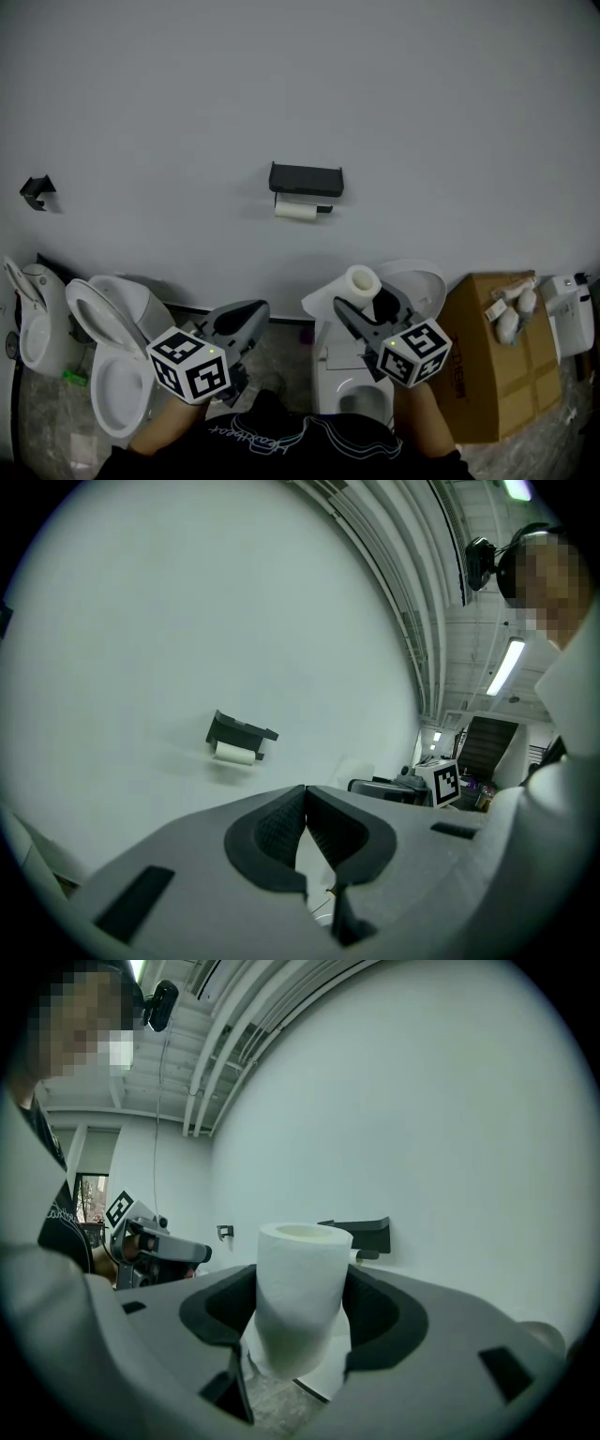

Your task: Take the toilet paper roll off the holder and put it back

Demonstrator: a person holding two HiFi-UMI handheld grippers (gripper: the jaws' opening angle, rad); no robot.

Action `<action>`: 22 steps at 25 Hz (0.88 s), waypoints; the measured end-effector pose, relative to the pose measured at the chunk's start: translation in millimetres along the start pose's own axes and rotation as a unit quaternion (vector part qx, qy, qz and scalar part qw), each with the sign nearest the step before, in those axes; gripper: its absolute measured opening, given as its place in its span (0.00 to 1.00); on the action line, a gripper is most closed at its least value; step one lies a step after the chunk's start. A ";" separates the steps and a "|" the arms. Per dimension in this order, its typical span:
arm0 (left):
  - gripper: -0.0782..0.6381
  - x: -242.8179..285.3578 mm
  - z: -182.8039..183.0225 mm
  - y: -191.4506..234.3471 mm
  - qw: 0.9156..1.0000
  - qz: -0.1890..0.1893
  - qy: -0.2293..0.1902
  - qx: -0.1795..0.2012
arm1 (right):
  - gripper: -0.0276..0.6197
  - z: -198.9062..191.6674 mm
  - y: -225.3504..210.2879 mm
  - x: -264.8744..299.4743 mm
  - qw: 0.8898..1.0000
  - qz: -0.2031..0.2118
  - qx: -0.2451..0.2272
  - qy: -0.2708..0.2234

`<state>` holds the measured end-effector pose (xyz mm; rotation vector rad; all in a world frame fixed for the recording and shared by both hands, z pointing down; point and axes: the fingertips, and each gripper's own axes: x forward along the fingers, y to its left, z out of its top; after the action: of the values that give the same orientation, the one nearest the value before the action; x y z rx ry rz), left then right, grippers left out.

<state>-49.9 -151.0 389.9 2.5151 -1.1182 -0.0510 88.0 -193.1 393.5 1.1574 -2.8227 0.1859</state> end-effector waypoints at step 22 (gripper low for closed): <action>0.12 42.7 44.0 71.9 1.000 -0.011 0.007 0.000 | 0.48 94.6 -59.2 74.7 0.998 -0.029 -0.049 -0.034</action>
<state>-79.8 -240.1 380.3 2.5238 -1.0843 -0.0411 73.6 -300.3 314.0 1.2438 -2.8153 0.0035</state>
